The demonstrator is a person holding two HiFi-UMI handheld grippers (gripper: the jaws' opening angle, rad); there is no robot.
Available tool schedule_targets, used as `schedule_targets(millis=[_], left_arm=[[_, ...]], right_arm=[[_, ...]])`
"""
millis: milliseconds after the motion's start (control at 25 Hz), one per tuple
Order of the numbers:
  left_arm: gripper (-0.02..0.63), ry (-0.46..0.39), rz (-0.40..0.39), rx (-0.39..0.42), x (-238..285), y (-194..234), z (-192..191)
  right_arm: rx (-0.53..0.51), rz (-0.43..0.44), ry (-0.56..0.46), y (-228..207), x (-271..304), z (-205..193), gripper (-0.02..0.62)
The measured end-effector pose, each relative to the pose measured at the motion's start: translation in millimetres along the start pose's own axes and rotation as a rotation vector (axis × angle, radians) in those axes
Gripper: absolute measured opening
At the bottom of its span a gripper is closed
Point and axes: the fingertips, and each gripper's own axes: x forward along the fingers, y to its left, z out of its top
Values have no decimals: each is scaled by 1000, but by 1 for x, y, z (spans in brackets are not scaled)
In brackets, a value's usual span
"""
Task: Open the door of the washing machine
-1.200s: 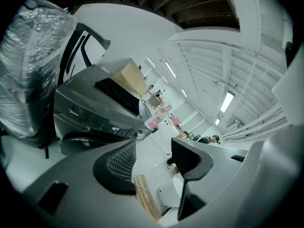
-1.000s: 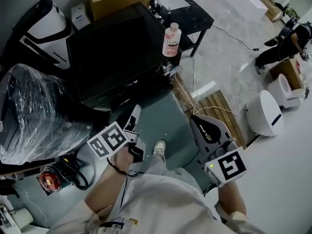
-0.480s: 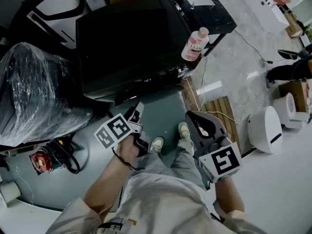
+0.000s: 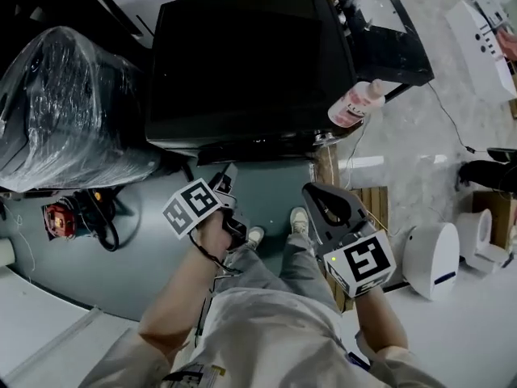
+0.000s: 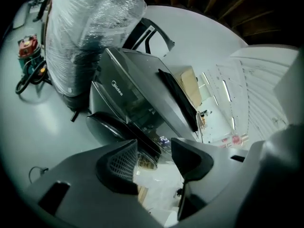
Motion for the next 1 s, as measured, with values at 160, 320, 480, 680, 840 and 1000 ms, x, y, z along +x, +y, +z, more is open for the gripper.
schedule_targets(millis=[160, 320, 480, 680, 840, 1000], left_arm=[[233, -57, 62, -61, 10, 15, 3], [233, -80, 124, -116, 28, 28, -5], [233, -97, 164, -184, 49, 37, -15], [233, -113, 218, -208, 75, 50, -22], [233, -126, 262, -232, 95, 63, -27], [233, -146, 271, -290, 114, 75, -32]], right_arm=[[-24, 94, 10, -13, 20, -4, 28], [-54, 166, 35, -27, 36, -11, 28], [-87, 228, 56, -40, 51, -19, 28], [-111, 275, 76, -47, 68, -29, 28], [-113, 304, 91, -50, 78, -42, 28], [-114, 332, 103, -49, 84, -54, 29]])
